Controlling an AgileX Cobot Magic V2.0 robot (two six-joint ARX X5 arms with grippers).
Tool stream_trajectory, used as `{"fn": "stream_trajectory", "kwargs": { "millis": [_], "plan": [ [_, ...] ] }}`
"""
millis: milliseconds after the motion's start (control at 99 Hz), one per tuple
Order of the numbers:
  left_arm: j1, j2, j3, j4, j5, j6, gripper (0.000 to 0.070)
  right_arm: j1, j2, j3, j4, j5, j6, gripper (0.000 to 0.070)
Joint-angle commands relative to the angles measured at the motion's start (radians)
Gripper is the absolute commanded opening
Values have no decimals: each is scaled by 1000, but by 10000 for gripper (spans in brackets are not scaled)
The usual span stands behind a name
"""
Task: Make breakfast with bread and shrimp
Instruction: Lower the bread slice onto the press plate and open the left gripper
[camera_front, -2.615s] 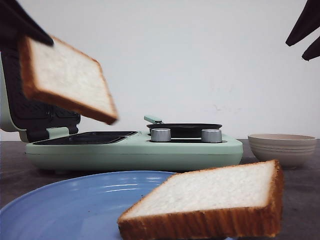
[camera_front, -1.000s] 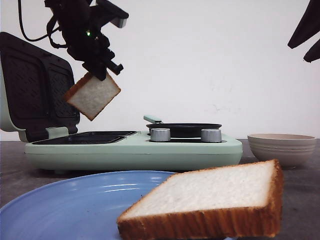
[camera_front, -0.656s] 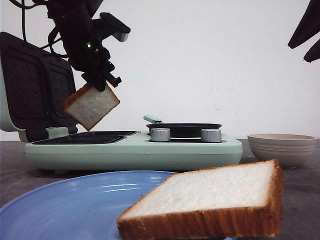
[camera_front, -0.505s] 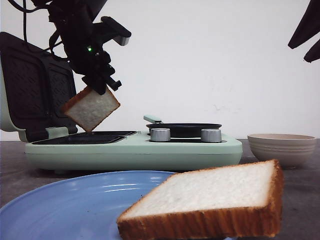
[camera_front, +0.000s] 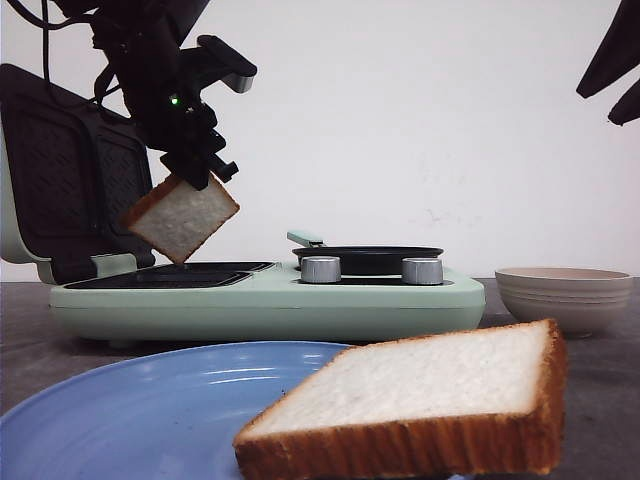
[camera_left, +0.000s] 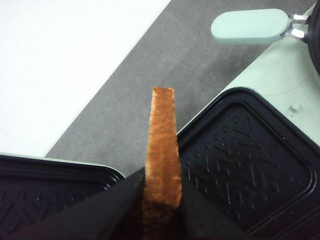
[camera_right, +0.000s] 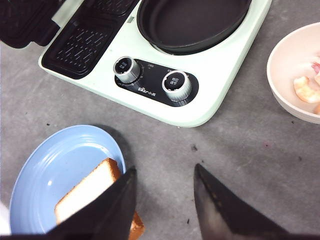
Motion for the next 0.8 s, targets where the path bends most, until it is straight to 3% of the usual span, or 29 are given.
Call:
{"fn": "stream_trajectory", "kwargs": {
  "millis": [0,283,495,707,788],
  "plan": [
    [-1,25,27,11,5,8,4,3,6,14,5,0,-14,215],
    [-1,25,27,-47,111,-4,12,3,6,14,5,0,-14,215],
    [-1,25,27,-58,126,-32,202,3,6,14,5,0,-14,215],
    [-1,25,27,-66,153,-69,317,3,6,14,5,0,-14,215],
    [0,25,27,-67,164,-92,318,3,6,14,5,0,-14,215]
  ]
}}
